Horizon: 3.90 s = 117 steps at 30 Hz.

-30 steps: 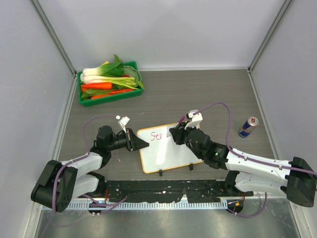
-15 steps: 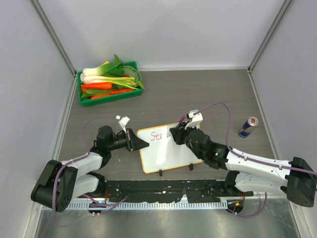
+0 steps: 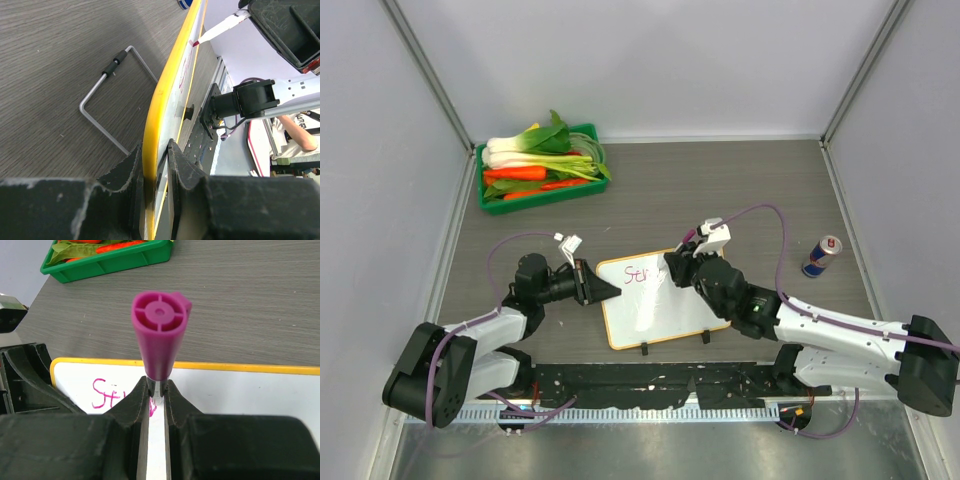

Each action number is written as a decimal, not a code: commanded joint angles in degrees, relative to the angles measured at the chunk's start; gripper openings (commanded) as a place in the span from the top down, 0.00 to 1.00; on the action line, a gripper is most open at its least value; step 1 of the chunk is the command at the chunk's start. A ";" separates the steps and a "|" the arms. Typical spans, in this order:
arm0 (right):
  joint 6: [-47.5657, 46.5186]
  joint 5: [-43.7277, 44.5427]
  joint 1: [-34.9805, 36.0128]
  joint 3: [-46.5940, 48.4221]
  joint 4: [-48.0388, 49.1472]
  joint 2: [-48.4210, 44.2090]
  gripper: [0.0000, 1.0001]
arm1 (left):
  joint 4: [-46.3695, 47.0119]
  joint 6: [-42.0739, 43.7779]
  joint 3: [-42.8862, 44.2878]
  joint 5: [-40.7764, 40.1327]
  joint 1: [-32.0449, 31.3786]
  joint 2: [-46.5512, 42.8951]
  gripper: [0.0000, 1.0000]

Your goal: Write a sentence on the whiteboard

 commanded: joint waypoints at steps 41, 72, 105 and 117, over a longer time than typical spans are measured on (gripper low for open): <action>1.44 0.07 -0.69 -1.35 -0.87 -4.27 0.99 | -2.36 3.72 0.40 -3.10 0.00 0.63 1.00; 1.17 0.86 -2.79 0.06 0.19 -1.46 0.99 | -2.27 3.72 0.31 -3.01 0.00 0.45 1.00; 1.53 3.58 -2.88 -1.62 -1.48 -4.18 0.99 | -2.36 3.71 0.31 -3.10 0.00 0.63 1.00; -0.32 4.64 -2.88 0.23 -0.16 -3.57 0.99 | -2.27 3.72 0.40 -3.10 0.00 0.54 1.00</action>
